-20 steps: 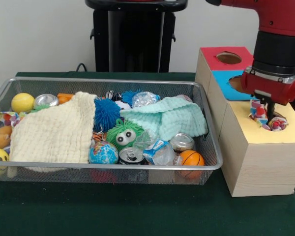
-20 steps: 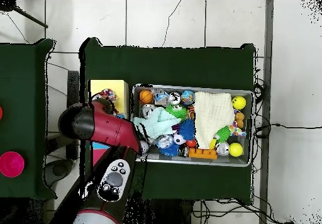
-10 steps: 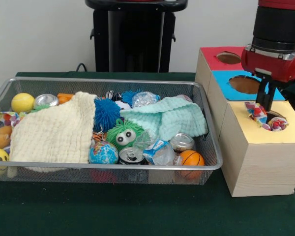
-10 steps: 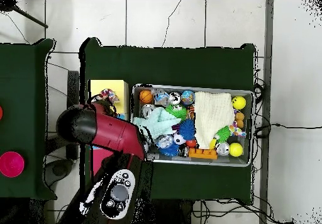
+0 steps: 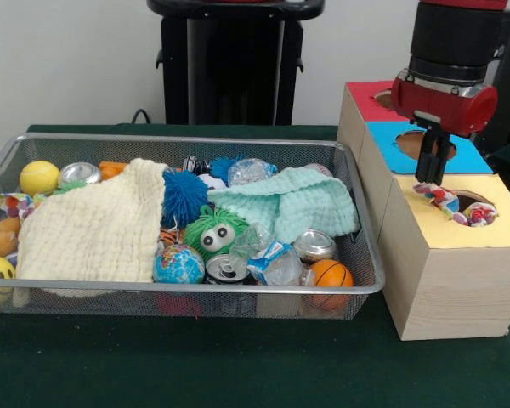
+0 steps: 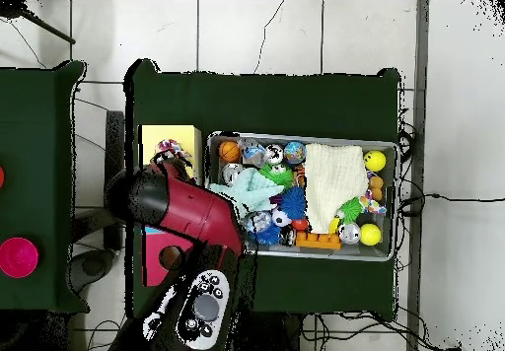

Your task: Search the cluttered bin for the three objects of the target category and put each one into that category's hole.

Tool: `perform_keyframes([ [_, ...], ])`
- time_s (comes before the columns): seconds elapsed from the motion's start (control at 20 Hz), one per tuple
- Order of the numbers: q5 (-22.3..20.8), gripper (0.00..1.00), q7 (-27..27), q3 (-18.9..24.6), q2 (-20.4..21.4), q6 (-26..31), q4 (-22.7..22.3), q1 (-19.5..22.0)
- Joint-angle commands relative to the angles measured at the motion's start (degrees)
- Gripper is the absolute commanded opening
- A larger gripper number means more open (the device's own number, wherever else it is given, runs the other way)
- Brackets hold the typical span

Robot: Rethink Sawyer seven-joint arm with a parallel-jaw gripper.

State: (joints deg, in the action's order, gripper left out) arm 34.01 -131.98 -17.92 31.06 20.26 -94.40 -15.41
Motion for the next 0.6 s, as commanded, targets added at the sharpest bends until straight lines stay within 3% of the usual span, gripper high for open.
perform_keyframes([
  [0.05, -3.3, 0.00, -5.4, 3.4, -2.4, 5.6, -3.4, 2.6],
  [0.6, -1.0, 0.00, -11.7, 0.6, -10.3, 8.7, 6.7, 0.0],
])
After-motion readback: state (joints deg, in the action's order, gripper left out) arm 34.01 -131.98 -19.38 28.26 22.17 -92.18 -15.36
